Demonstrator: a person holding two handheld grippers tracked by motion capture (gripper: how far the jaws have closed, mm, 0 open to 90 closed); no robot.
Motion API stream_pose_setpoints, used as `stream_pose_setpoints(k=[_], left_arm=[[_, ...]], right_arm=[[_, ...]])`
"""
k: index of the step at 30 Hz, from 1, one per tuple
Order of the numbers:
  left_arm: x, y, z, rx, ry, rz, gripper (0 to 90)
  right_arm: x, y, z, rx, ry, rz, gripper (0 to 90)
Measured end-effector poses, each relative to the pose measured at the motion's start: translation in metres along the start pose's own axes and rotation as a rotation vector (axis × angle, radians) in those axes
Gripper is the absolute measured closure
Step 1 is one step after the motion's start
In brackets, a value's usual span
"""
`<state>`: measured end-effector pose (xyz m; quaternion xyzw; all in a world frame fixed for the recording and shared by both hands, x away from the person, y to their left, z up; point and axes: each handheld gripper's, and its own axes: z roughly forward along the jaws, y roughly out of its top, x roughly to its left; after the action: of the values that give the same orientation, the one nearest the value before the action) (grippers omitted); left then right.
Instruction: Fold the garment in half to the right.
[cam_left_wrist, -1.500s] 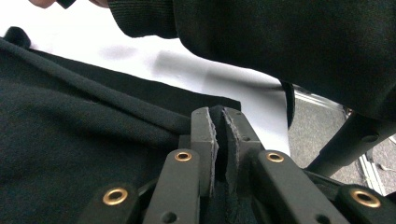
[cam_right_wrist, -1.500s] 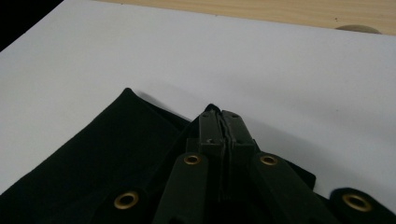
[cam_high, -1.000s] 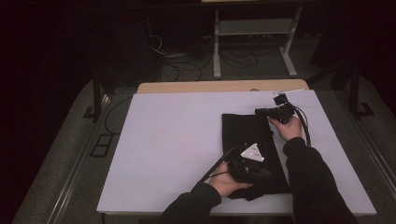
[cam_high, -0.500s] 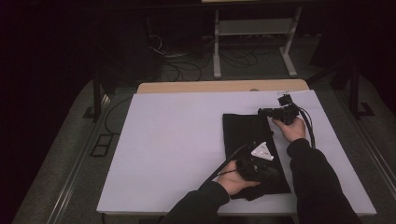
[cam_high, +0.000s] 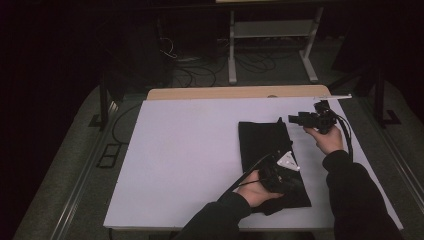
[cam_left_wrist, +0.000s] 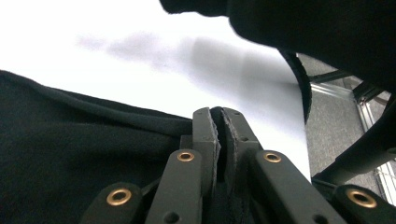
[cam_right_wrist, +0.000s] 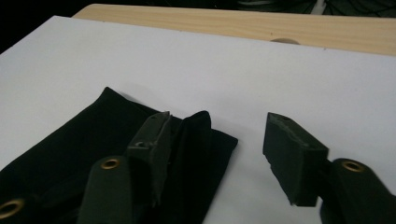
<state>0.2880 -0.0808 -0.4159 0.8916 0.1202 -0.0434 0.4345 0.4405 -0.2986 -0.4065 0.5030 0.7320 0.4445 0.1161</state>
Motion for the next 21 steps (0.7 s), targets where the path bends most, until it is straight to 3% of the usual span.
stream_pose_setpoints(k=[4, 12, 21], left_arm=[[0.0, 0.003, 0.005, 0.035, -0.004, 0.023, 83.1], [0.002, 0.007, 0.014, 0.072, 0.003, 0.038, 83.1], [0.005, 0.007, 0.019, 0.097, -0.002, 0.019, 82.3]], right_arm=[[0.003, -0.001, -0.011, -0.003, -0.004, -0.032, 35.0], [0.002, -0.006, -0.03, -0.018, -0.022, -0.038, 19.9], [0.002, -0.019, -0.048, -0.031, -0.06, -0.035, 6.0]])
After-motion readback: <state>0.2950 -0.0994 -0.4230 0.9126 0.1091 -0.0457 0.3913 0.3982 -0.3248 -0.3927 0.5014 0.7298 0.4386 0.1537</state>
